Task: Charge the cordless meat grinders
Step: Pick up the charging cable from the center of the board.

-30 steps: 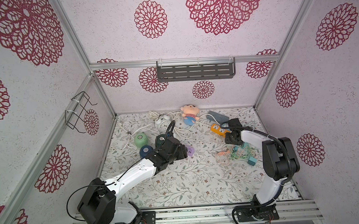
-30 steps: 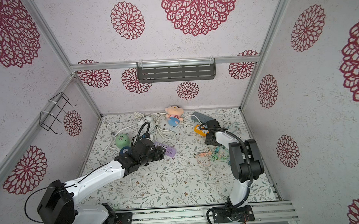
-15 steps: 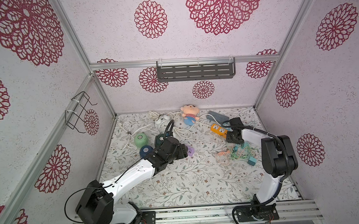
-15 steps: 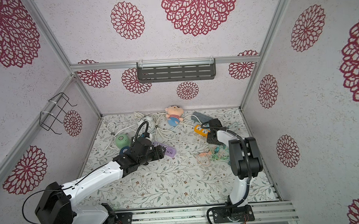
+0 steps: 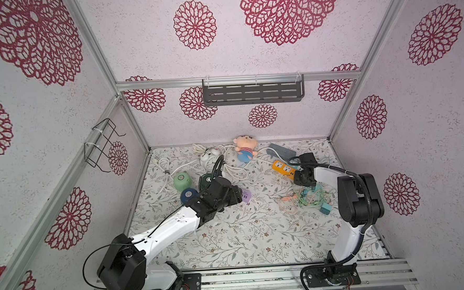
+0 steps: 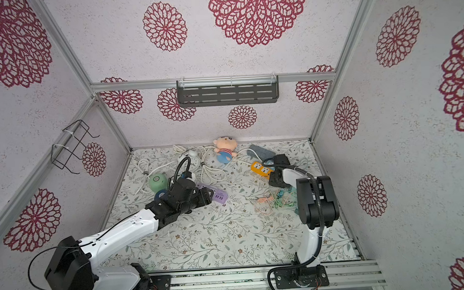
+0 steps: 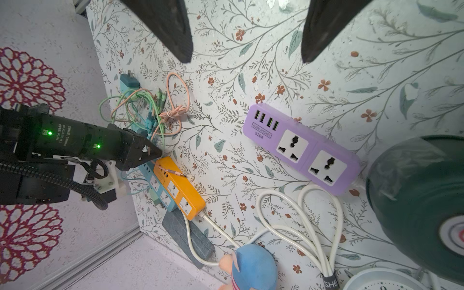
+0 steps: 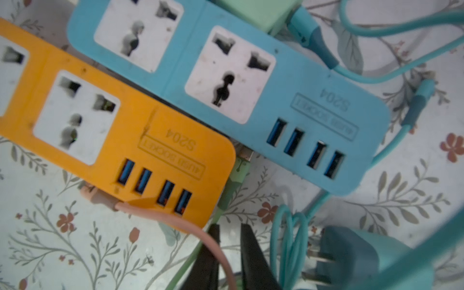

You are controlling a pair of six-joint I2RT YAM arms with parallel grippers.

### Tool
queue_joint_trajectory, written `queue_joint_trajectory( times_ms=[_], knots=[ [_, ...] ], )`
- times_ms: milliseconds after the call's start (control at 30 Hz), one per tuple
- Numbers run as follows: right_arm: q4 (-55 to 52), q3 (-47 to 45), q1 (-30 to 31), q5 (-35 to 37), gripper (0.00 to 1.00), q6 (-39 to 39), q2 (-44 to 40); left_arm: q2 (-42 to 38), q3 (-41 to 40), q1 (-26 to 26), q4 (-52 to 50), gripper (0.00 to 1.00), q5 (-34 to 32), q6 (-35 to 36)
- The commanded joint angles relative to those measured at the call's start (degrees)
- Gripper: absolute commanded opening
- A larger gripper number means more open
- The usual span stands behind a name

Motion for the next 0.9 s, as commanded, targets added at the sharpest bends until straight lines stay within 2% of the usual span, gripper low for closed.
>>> queue_joint_trajectory(
  times_ms=[0,200,333,500,700,867],
  knots=[
    [0.2,0.7,0.1,-1.5,0.09,-0.7,-2.6,1.0,2.3,2.3,0.6,0.72,2.9,-1.4],
    [0.3,-2.0,2.9,-2.1,0.0,-1.1,-11.3,2.9,2.6,10.5,6.3,0.65,16.0,-7.9],
    [0.9,-4.3,6.2,-2.7,0.0,-1.6,-17.6,4.7,4.2,13.6,10.5,0.63,22.5,-12.4],
    [2.1,-7.2,11.1,-4.8,0.0,-2.0,-24.5,8.8,8.6,13.9,13.9,0.71,28.5,-17.2],
    [5.7,-11.6,16.9,-10.7,0.0,-1.6,-31.4,16.4,8.2,13.5,33.5,0.72,34.1,-30.0],
    [8.2,-14.2,20.5,-11.8,0.0,0.6,-34.7,23.9,8.6,12.1,47.2,0.67,36.5,-38.8]
  ],
)
